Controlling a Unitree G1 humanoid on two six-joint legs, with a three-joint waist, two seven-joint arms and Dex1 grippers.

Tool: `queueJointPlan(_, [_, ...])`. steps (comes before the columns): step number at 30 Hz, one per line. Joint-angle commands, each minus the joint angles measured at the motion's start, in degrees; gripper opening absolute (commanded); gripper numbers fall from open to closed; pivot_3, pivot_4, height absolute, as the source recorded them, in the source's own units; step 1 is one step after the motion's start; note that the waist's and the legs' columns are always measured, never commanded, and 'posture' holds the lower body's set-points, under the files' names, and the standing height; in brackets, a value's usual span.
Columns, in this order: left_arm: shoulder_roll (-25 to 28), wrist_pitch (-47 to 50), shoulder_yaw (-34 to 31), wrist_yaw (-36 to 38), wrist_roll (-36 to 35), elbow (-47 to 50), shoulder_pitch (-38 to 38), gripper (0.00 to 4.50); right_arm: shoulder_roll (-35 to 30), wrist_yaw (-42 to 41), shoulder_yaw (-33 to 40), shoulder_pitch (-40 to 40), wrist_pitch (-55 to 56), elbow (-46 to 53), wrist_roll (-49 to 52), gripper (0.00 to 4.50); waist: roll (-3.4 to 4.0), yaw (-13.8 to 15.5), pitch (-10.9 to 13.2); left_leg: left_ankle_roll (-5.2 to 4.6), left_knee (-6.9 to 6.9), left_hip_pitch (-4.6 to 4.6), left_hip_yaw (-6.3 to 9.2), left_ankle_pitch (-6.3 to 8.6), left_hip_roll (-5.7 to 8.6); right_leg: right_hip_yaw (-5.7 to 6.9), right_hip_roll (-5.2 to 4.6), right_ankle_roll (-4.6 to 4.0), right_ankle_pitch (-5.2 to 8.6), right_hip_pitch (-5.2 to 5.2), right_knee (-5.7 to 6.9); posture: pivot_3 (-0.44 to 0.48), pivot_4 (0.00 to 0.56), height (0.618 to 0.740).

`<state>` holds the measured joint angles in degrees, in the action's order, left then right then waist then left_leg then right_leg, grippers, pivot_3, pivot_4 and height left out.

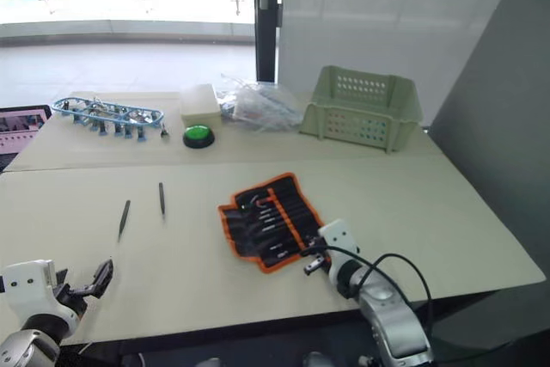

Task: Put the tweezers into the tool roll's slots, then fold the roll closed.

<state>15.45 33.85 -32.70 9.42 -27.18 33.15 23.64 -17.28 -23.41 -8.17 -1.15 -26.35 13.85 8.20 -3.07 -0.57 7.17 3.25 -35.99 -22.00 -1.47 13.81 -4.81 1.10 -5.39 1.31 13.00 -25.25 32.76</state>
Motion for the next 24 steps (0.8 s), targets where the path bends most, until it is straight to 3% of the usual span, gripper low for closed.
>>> queueJointPlan(1, [1.34, 2.30, 1.74, -1.42, 0.26, 0.00, -3.05, 4.48, -0.87, 0.55, -1.17, 2.46, -4.76, -7.03, -1.67, 0.00, 0.00, -0.03, 0.00, 0.00, 0.00, -0.07, 0.01, 0.00, 0.00, 0.04, -0.01, 0.00, 0.00, 0.00, -0.10, 0.000, 0.150, 0.721])
queueJointPlan(7, [2.95, 5.45, 3.66, -3.26, 1.12, -5.82, -10.06, 4.48, -0.42, 0.81, -1.54, 1.89, -4.82, -7.40, -1.72, 0.00, -0.01, -0.27, -0.01, 0.00, -0.01, 0.03, -0.10, 0.00, 0.00, 0.04, 0.00, 0.00, -0.02, 0.04, 0.05, 0.000, 0.150, 0.721])
queueJointPlan(11, [5.71, 5.15, 7.28, -3.90, 4.97, -15.57, -18.64, 4.48, 0.01, 1.10, -1.48, 1.61, -4.48, -7.76, -1.73, 0.00, 0.01, 0.05, -0.02, -0.01, 0.02, 0.51, -0.15, -0.01, 0.02, 0.01, 0.10, -0.24, -0.37, 0.18, 0.40, 0.000, 0.150, 0.721])
queueJointPlan(21, [7.26, 4.37, 12.83, -2.51, 9.83, -24.95, -25.71, 4.48, 0.21, 1.52, -0.81, 1.50, -4.57, -7.58, -1.68, 0.00, 0.66, 0.83, -0.05, -0.01, 0.08, 0.70, -0.02, -0.01, 0.04, 0.16, 0.13, -0.25, -0.38, 0.21, 0.40, 0.000, 0.150, 0.721])
queueJointPlan(24, [6.82, 3.33, 13.02, -2.17, 10.17, -26.73, -26.74, 3.66, 0.10, 1.56, -0.69, 1.58, -4.61, -7.35, -1.69, 0.00, 0.72, 1.10, -0.05, -0.01, 0.08, 0.71, -0.03, -0.01, 0.04, 0.17, 0.13, -0.24, -0.38, 0.20, 0.40, 0.000, 0.150, 0.721])
